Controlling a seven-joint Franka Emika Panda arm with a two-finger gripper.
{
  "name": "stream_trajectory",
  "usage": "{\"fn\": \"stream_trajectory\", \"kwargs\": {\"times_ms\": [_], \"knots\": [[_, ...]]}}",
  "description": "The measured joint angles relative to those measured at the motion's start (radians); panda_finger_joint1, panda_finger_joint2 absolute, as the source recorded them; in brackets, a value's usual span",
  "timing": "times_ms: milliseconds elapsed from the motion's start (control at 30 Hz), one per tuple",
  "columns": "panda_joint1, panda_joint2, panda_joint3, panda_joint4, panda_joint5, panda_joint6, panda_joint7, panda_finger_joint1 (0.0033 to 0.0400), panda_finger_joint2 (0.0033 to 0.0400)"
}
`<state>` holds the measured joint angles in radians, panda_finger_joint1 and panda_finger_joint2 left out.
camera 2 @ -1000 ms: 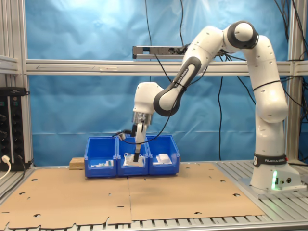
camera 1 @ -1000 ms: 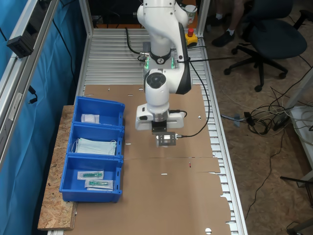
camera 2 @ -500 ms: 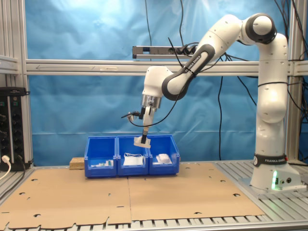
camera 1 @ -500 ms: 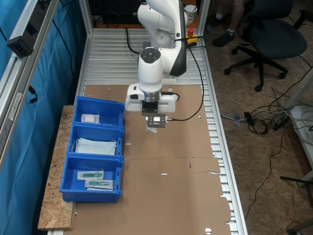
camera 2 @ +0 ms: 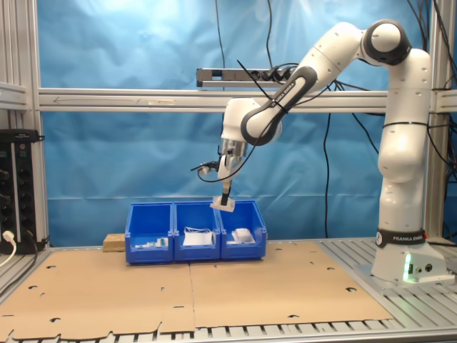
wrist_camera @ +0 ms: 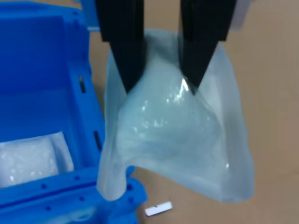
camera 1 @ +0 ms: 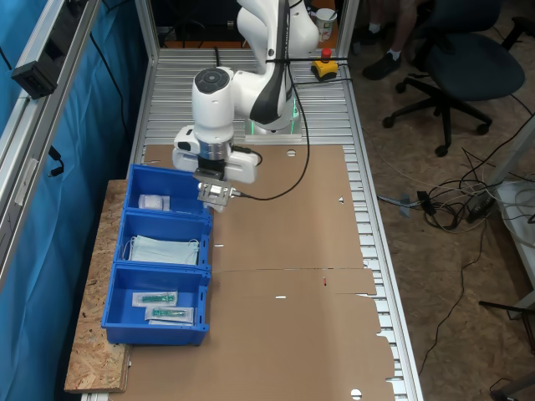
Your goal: Pick and place sorting task of medical equipment.
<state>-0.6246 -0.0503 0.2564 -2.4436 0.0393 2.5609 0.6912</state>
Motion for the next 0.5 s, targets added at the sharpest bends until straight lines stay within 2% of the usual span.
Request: {"fn": "stream_trajectory", "kwargs": {"times_ms": [233,500], "knots": [[-0.071,0.000,-0.022,-0.005,0.000,-0.011,0.000,0.0053,0.0053],[-0.109,0.001,-0.058,-0.005,0.000,-0.016,0.000,0.0053,0.0053]]}}
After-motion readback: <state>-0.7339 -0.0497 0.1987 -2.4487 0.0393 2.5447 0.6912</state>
